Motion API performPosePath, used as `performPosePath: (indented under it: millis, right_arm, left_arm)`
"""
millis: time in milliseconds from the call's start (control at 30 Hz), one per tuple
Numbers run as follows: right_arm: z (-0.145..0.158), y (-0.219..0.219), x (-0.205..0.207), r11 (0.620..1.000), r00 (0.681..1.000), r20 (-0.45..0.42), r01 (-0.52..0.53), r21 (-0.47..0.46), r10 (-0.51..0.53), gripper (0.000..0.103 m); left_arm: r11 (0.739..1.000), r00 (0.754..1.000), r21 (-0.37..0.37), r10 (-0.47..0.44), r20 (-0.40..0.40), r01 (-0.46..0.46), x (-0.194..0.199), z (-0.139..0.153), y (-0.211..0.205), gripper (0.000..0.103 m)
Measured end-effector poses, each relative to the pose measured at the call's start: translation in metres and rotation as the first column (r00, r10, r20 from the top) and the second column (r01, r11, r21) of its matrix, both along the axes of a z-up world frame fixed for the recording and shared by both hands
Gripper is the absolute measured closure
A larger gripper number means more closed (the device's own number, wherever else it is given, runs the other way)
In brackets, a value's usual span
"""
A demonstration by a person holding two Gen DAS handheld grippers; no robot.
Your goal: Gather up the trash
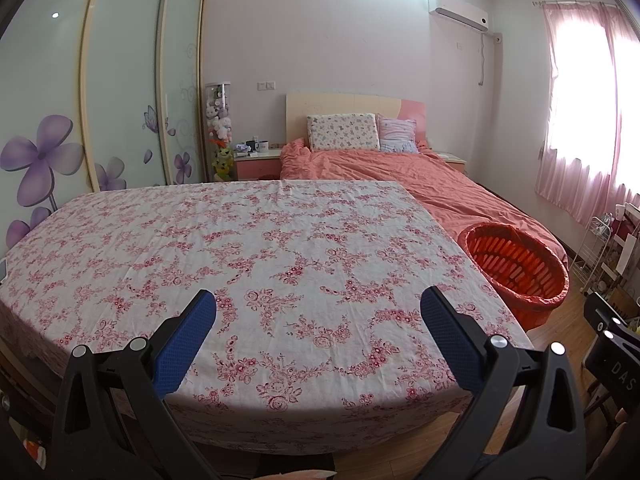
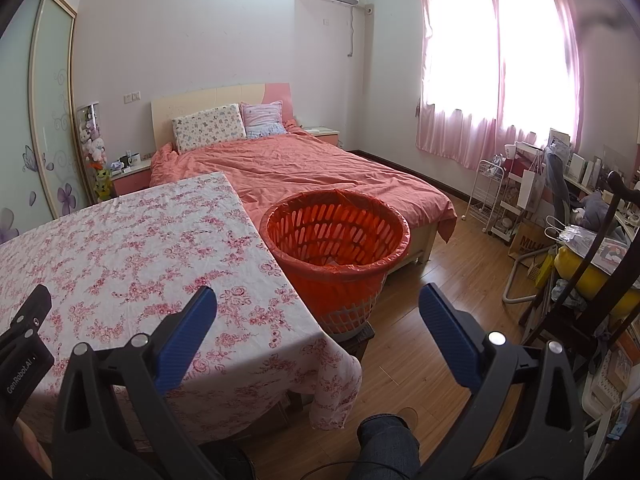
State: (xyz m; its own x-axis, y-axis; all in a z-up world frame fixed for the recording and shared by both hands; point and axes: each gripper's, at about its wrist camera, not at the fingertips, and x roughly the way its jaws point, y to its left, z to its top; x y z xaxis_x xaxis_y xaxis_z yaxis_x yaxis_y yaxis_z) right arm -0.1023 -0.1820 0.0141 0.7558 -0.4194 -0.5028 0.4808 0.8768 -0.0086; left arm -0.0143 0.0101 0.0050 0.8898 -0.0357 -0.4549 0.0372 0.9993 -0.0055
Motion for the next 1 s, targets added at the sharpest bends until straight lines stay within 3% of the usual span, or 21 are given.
performPosePath:
  millis: [1000]
  right_arm:
    - [-0.0001, 0.0007, 0.0009, 1.0, 1.0, -0.001, 0.0, 0.0, 0.0, 0.004]
  left_arm:
    - [1.0, 1.0, 0.001, 0.003, -0.006, -0.003, -0.0011, -0.0015, 0.0, 0.002]
